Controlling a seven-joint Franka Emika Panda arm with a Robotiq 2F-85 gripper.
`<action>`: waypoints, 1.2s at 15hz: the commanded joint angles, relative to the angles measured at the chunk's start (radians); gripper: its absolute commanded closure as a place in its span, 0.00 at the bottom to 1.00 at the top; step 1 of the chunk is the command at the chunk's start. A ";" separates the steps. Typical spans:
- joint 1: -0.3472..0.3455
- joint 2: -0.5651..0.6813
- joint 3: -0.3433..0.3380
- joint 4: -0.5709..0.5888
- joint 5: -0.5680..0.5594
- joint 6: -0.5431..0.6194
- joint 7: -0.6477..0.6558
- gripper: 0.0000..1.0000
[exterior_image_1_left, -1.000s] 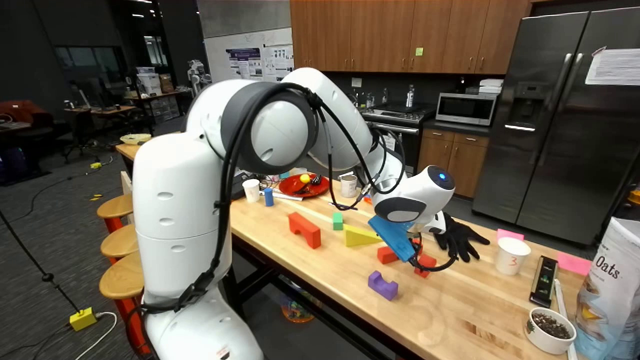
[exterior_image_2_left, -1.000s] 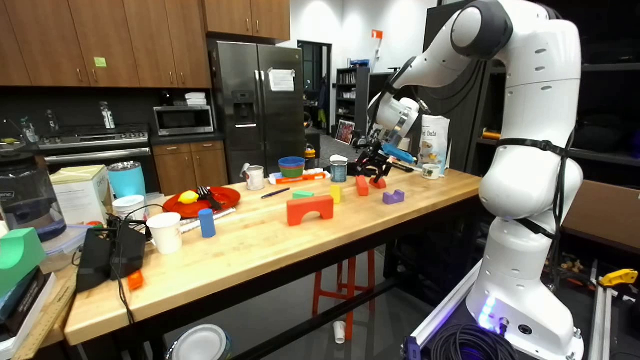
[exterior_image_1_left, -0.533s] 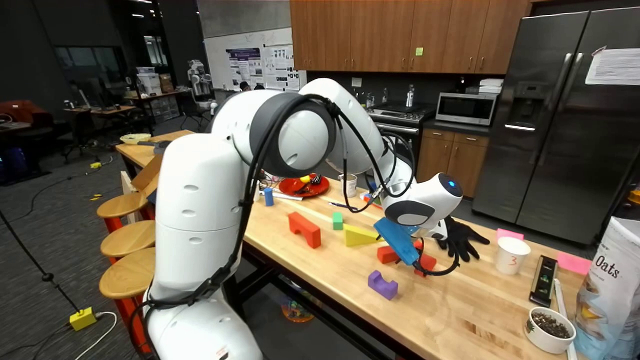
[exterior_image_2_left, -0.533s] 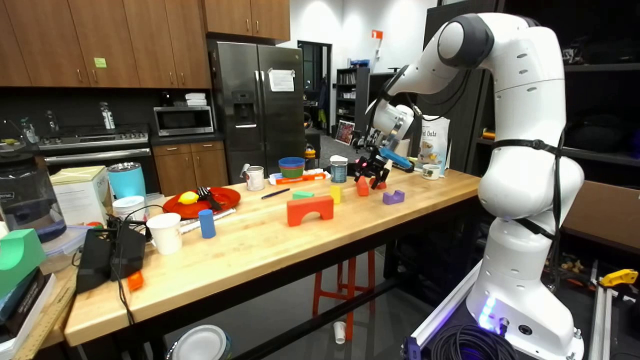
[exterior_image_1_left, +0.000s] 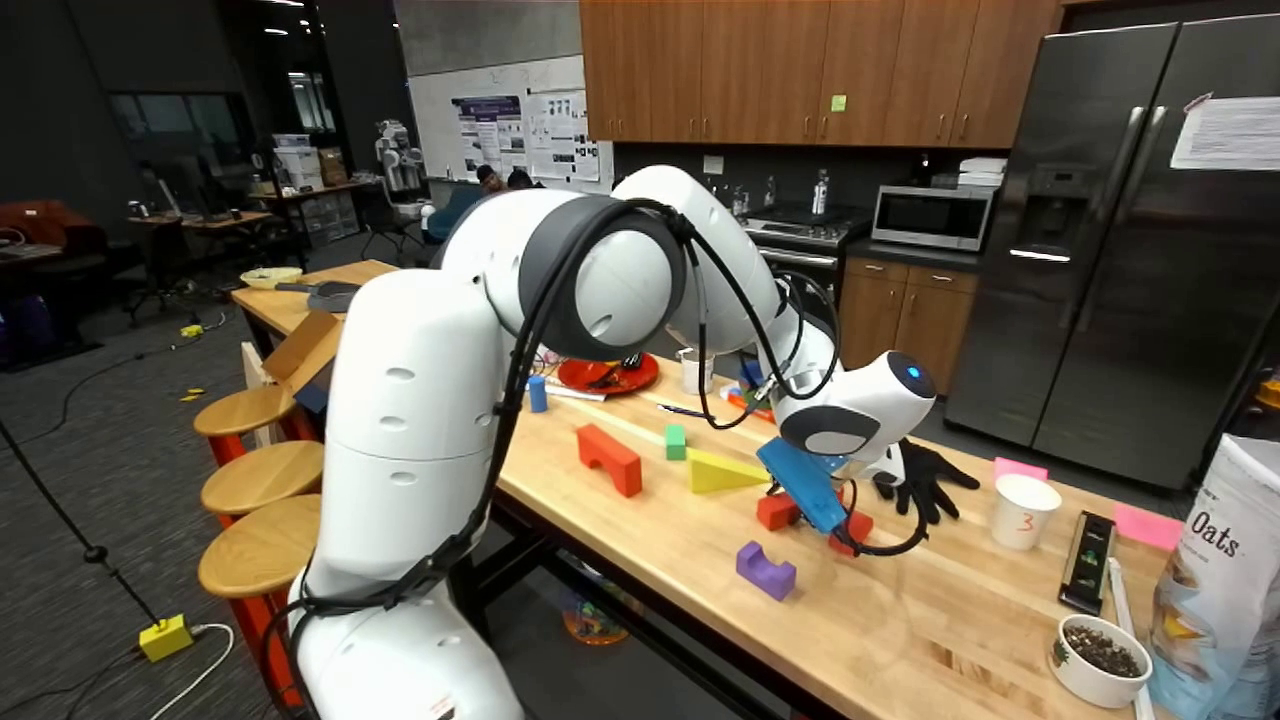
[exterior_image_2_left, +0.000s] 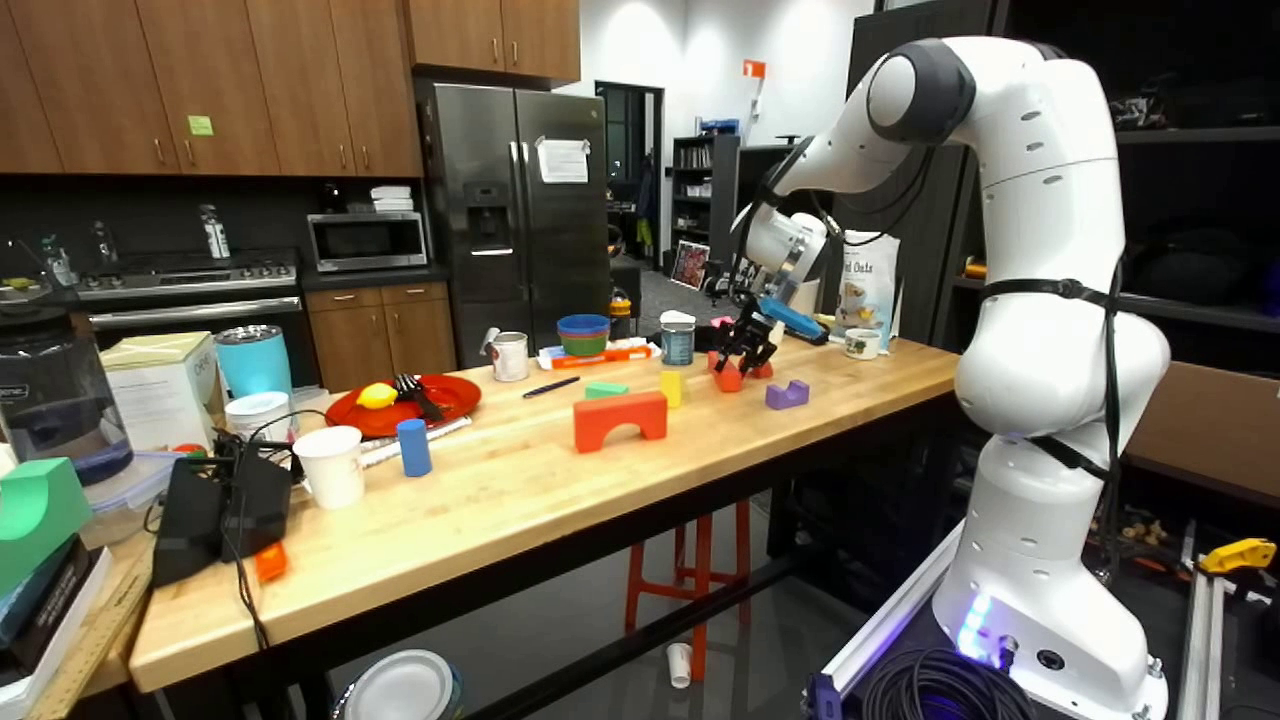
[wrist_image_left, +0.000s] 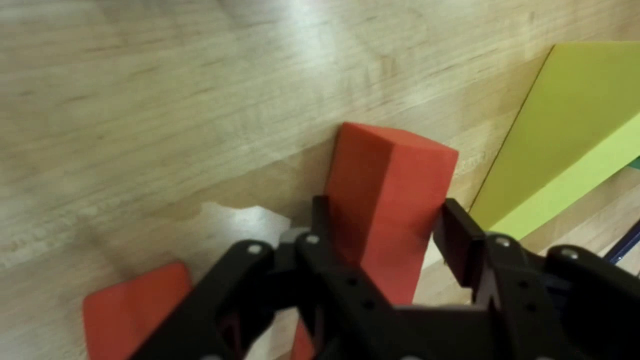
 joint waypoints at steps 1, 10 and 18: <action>-0.023 -0.015 0.014 0.011 -0.016 -0.009 0.036 0.74; -0.007 -0.103 0.024 -0.024 -0.042 0.004 0.031 0.82; 0.050 -0.362 0.038 -0.235 -0.192 0.149 -0.013 0.82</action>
